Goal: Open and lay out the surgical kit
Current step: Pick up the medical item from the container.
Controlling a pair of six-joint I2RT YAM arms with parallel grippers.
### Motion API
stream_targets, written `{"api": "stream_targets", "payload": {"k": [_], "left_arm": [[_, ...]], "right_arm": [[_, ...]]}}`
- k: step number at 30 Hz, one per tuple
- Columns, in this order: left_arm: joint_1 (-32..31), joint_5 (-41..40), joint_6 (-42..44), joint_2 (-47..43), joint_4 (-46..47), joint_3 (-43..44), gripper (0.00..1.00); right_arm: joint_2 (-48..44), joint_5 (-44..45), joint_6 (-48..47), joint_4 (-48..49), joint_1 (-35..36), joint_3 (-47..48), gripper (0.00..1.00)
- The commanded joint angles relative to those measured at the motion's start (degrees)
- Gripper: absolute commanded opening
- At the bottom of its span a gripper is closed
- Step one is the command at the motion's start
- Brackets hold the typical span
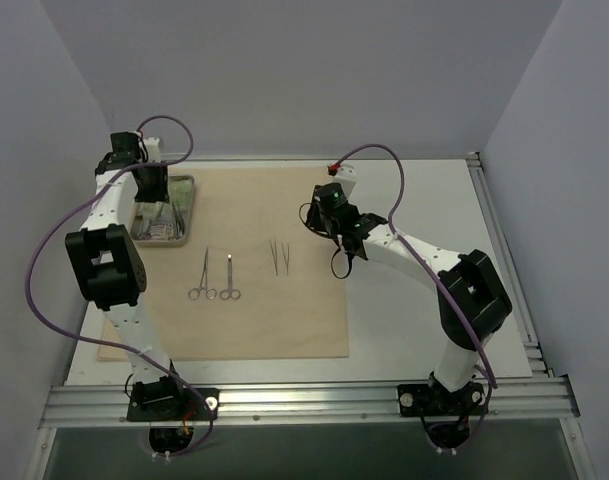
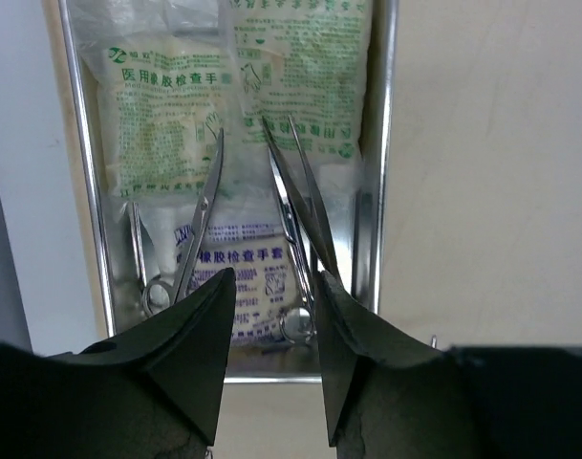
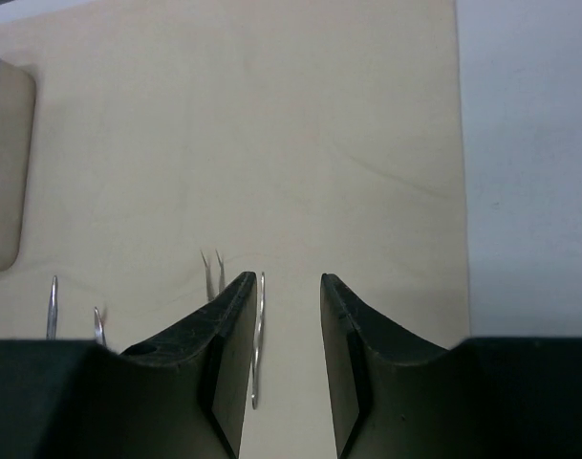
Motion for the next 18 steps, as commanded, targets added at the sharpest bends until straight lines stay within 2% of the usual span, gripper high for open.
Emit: {"api": "stream_targets", "payload": {"k": [1,5,14,18], "left_arm": [[-0.40,-4.17,0.14,4.78,-3.28,7.53,0.47],[-0.40,-5.57,-0.22,10.58,-4.51,11.93,0.49],[-0.23,-12.43,4.26,14.01,-3.09,12.90,0.50],[-0.22,-12.52,5.06,15.52,-3.90,13.17,0.42]], "right_arm": [[1.48,-4.54,-2.20,2.54,-2.04,-0.10,0.29],[3.59,-7.35,-2.82,3.59,-4.59,-0.27,0.29],[7.37,-10.96,-2.55,6.05,-6.70,-0.45,0.29],[8.69,-12.02,-2.73,6.32,-7.32,-0.36,0.29]]}}
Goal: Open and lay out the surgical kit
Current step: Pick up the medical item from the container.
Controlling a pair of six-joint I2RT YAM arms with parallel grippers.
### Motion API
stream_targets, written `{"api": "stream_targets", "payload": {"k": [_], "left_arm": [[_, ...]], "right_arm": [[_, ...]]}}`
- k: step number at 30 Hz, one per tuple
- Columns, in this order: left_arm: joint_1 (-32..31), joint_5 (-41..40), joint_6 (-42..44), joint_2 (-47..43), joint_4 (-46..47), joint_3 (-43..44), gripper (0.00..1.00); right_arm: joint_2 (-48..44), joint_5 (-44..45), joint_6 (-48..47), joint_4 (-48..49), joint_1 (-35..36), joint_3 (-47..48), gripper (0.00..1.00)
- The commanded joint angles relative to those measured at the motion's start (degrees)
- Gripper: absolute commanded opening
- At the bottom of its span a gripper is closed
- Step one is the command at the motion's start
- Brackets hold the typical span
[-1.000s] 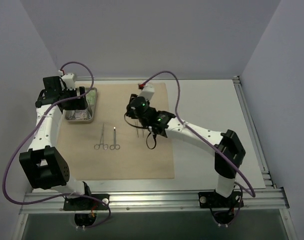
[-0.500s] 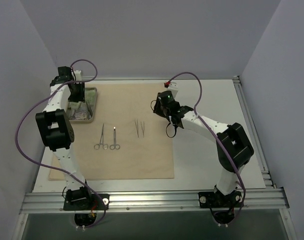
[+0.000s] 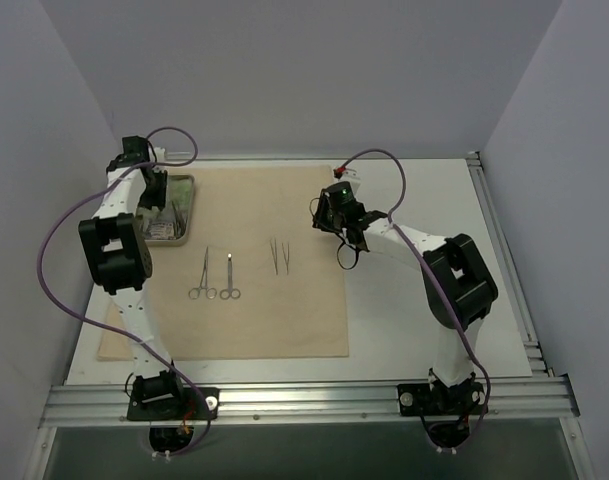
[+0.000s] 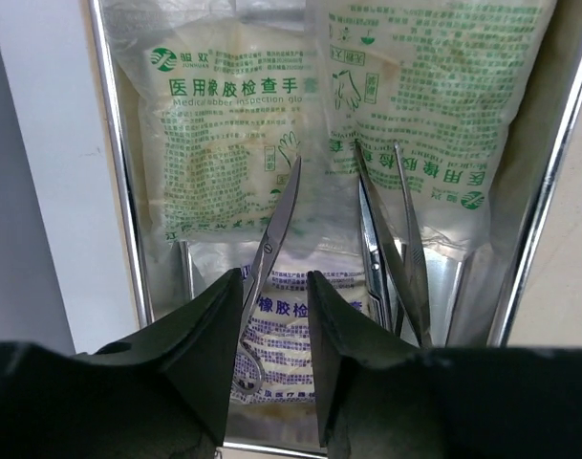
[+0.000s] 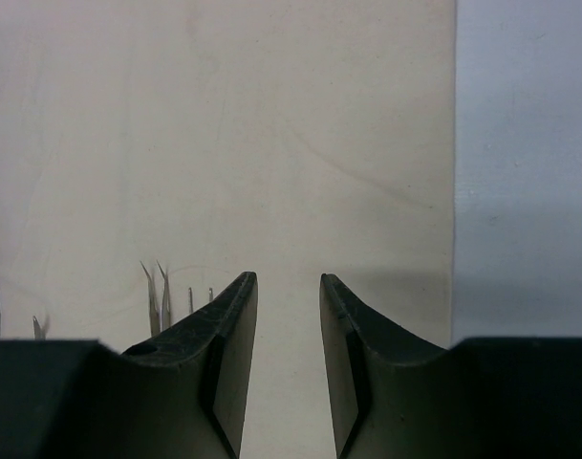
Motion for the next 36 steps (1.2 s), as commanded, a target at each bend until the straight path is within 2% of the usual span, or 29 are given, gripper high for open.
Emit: {"api": "stream_targets", "payload": {"k": [1,12,16,17,23,30,36], "left_arm": [[0.10,-1.55,1.86,1.62,-0.70,1.80,0.40],[0.46,-1.72,2.83,6.36,-3.25,4.70,0.40],[0.54,-2.87,2.66,7.42,-3.43,5.75,0.28],[0.46,-2.87,2.57,6.98,-3.34,5.67,0.23],[0.46,-2.34,2.13,3.21,-1.93,3.56,0.10],[0.46,-1.55,2.13,-0.40,-2.11,2.77,0.09],[0.54,-1.46,2.39,0.04,-2.72,3.56,0.11]], "right_arm": [[0.78,-1.59,-0.87,1.82,-0.83,0.19,0.29],[2.09,-2.82,-1.31,1.99,-2.50,0.45,0.29],[2.01,-3.09,-1.05,2.08,-2.59,0.19,0.29],[1.83,-3.17,-1.05,2.08,-2.59,0.10,0.29],[1.57,-2.91,-0.96,2.17,-2.77,-0.34,0.29],[1.04,-3.18,-0.52,2.43,-2.85,-0.60,0.29],[0.25,-2.82,-0.43,2.43,-2.77,-1.13,0.29]]}}
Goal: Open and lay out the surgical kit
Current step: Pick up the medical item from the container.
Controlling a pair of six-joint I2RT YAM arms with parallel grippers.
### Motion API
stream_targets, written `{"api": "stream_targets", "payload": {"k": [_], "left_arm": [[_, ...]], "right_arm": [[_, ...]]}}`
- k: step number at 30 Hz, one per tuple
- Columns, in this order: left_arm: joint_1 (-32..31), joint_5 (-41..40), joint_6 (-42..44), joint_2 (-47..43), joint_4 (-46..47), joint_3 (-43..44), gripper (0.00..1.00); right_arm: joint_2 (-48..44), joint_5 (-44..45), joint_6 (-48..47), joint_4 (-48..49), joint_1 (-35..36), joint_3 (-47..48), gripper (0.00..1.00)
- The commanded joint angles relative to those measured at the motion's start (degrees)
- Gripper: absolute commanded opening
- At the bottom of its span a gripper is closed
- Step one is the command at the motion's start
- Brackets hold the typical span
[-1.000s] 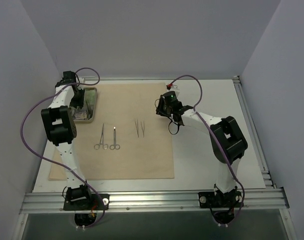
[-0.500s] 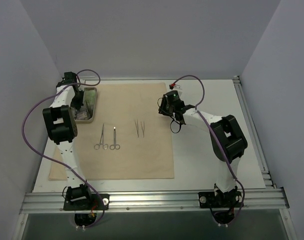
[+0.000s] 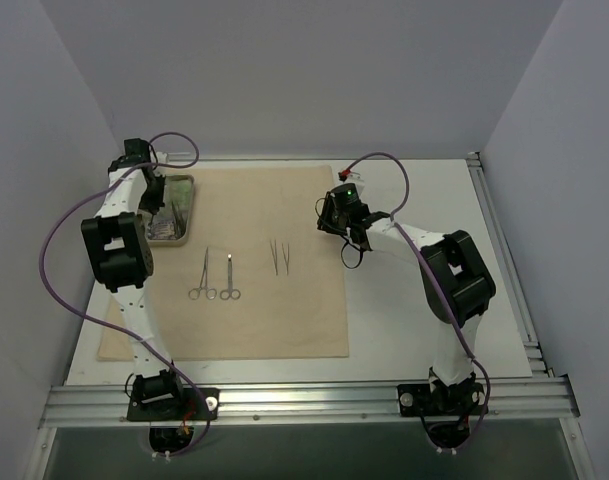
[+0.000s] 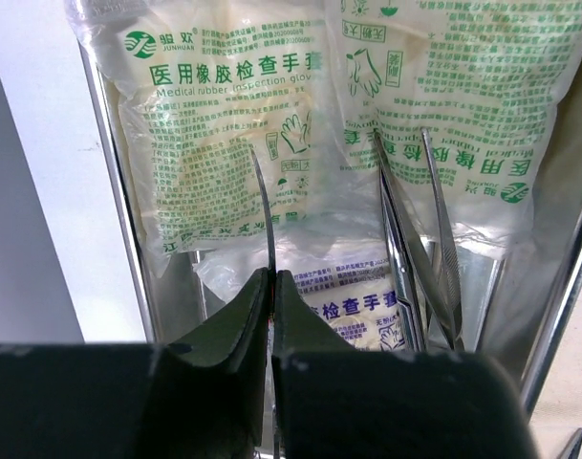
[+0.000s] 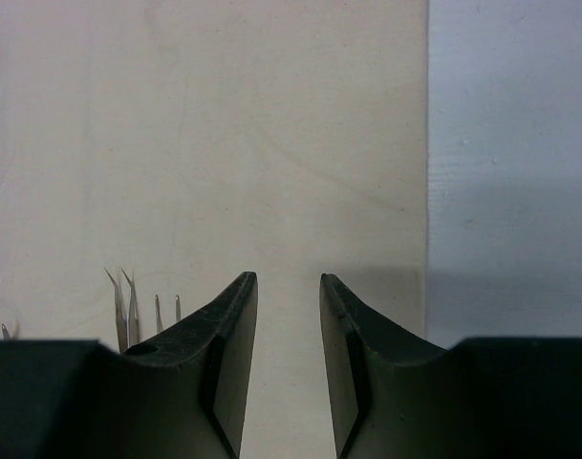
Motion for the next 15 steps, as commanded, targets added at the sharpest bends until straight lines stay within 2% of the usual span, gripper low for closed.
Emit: {"api": "stream_targets", "payload": {"k": [1,4,5,9,15], "left_arm": [[0.39,0.72,-0.27,-2.91,-0.17,1.11,0.11],[0.39,1.95,-0.45,-2.91,-0.78,1.29,0.07],[0.39,2.39,-0.54,-3.35,-0.87,1.37,0.03],[1.18,6.61,-2.11,-5.72,-1.75,1.64,0.02],[4.25,24.25,-7.82,-14.76,0.00,-1.34,0.02]], "right_arm": [[-2.09,0.17,-0.26,0.90,-0.27,-0.26,0.29],[-2.53,0.52,-0.43,0.64,-0.27,-0.43,0.29],[-2.70,0.70,-0.43,0.55,-0.27,-0.52,0.29],[-3.41,0.70,-0.52,0.46,-0.27,-0.52,0.29],[-7.09,2.02,-2.18,1.51,0.95,-1.22,0.29]]}}
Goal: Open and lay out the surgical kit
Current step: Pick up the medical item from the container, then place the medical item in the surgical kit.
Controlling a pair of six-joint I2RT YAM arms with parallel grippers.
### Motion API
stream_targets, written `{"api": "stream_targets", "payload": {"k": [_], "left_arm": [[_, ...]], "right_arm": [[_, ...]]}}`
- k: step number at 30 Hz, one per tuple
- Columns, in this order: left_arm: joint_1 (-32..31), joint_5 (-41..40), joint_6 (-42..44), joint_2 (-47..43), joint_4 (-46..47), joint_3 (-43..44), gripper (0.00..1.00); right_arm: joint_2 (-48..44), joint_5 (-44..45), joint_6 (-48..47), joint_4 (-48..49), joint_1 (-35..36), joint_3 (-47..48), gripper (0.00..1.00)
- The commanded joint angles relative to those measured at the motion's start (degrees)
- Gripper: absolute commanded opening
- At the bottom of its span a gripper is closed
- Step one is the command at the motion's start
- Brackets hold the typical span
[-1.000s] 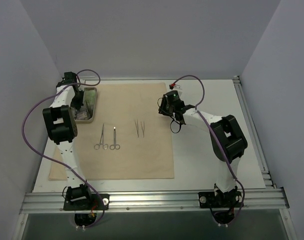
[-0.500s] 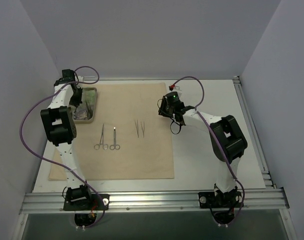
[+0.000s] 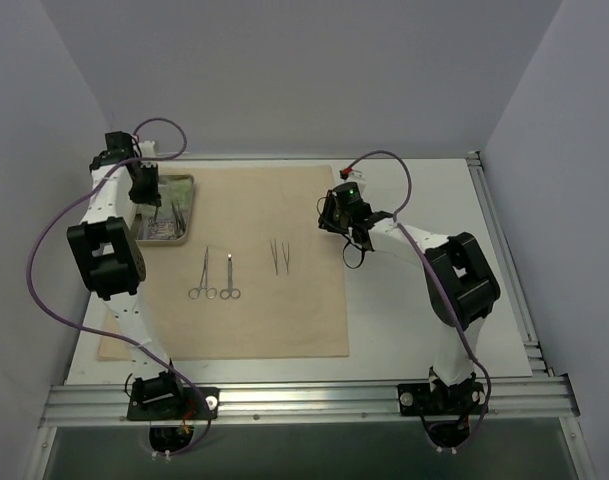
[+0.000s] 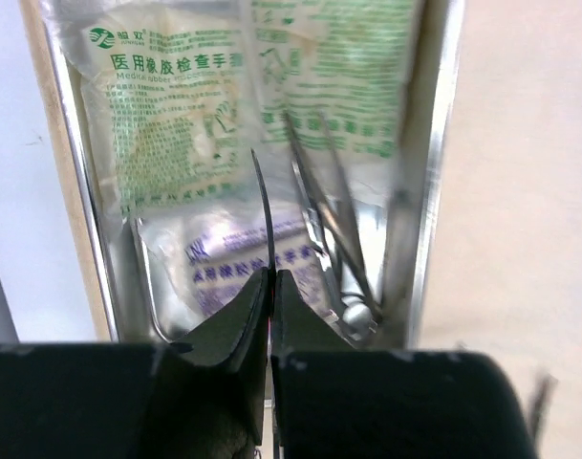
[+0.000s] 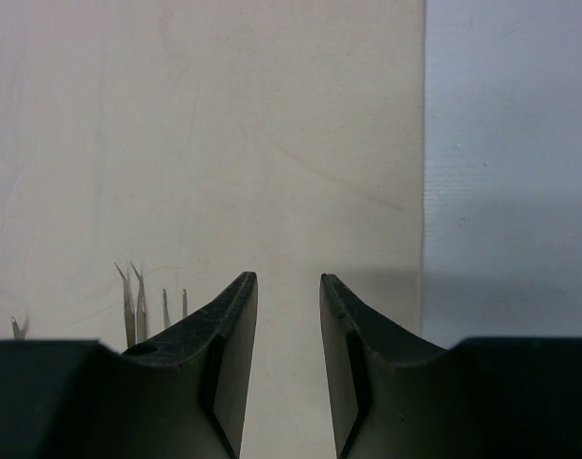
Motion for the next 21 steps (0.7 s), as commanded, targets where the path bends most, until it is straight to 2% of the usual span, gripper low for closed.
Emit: {"api": "stream_targets", "payload": {"k": [1,2,10,13,16,21], "left_arm": [[2.68,14.59,-4.49,-11.38,2.54,-1.11,0.02],[3.12,20.27,-5.19,-13.83,2.90,-2.85,0.02],[7.08,44.13,-7.83,-26.23,6.32,-16.83,0.02],[7.08,48.61,-7.39,-29.84,7.99,-23.76,0.02],[7.08,49.41,-8.09,-36.77,11.24,-30.35,0.02],[6.91,47.22,-10.90,-44.08,13.44,-36.35,0.02]], "right_arm": [[-6.33,1.91,-2.19,1.97,1.24,-0.52,0.29],[-7.03,1.91,-2.63,3.11,2.29,-0.70,0.29],[-11.26,-2.82,-7.55,10.67,11.34,0.00,0.33],[-11.00,-6.87,-7.29,14.19,14.86,1.23,0.38],[-9.94,-8.29,-5.45,17.79,18.55,2.37,0.41],[-5.64,-8.73,-3.34,18.85,24.17,8.07,0.45]]}}
